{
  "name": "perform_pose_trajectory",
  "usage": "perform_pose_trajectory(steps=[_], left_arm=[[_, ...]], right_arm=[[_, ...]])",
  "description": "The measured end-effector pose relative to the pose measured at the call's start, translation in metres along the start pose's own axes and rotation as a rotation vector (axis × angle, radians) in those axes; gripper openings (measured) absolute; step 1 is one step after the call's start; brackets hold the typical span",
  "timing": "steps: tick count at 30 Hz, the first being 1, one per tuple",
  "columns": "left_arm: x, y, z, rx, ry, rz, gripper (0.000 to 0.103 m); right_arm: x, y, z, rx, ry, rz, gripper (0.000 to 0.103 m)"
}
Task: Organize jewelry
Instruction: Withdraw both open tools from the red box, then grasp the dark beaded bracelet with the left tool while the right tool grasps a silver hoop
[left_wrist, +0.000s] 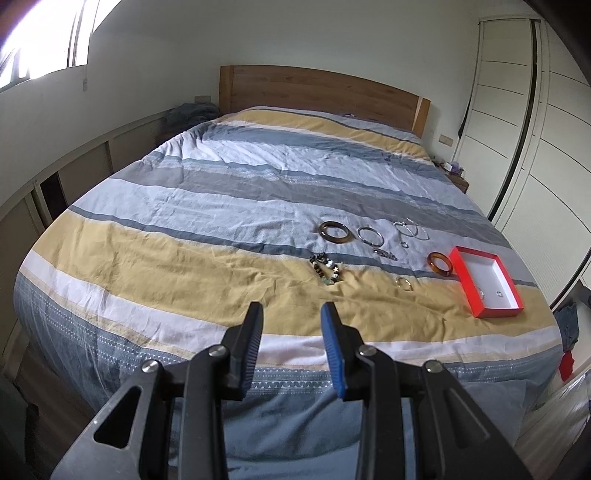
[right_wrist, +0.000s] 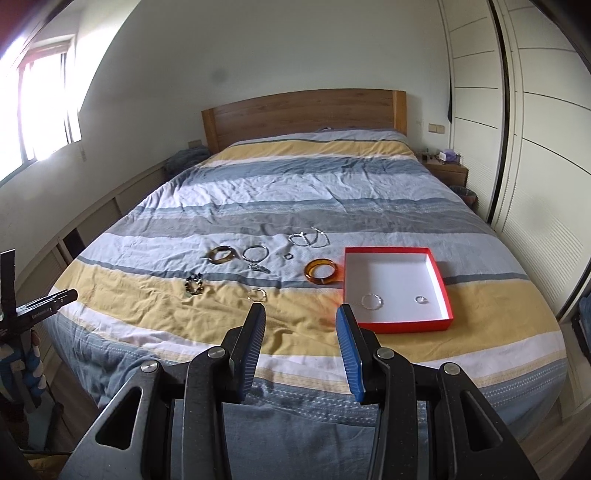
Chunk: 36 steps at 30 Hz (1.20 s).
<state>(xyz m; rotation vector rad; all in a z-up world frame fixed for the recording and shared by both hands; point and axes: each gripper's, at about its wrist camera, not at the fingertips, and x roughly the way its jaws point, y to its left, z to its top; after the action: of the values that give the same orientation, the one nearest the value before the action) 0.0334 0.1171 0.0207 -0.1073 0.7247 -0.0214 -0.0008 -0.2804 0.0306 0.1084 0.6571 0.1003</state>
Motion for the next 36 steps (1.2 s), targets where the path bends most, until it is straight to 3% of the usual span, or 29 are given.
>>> perform_pose_trajectory(steps=[9,22,29,36], left_arm=[[0.049,0.004,-0.003,-0.016,0.079,0.012,0.033],[0.166,-0.009,0.017,-0.069,0.222,0.003,0.033],[0.230,-0.024,0.034,-0.086,0.276,-0.018,0.033],[0.288,-0.030,0.041,-0.081,0.325,0.007,0.033]], right_arm=[[0.051,0.024,0.008,-0.045,0.079,0.053,0.040],[0.203,0.043,0.013,-0.068,0.270,0.160,0.040],[0.278,0.047,0.014,-0.062,0.346,0.210,0.040],[0.338,0.052,0.008,-0.044,0.405,0.248,0.040]])
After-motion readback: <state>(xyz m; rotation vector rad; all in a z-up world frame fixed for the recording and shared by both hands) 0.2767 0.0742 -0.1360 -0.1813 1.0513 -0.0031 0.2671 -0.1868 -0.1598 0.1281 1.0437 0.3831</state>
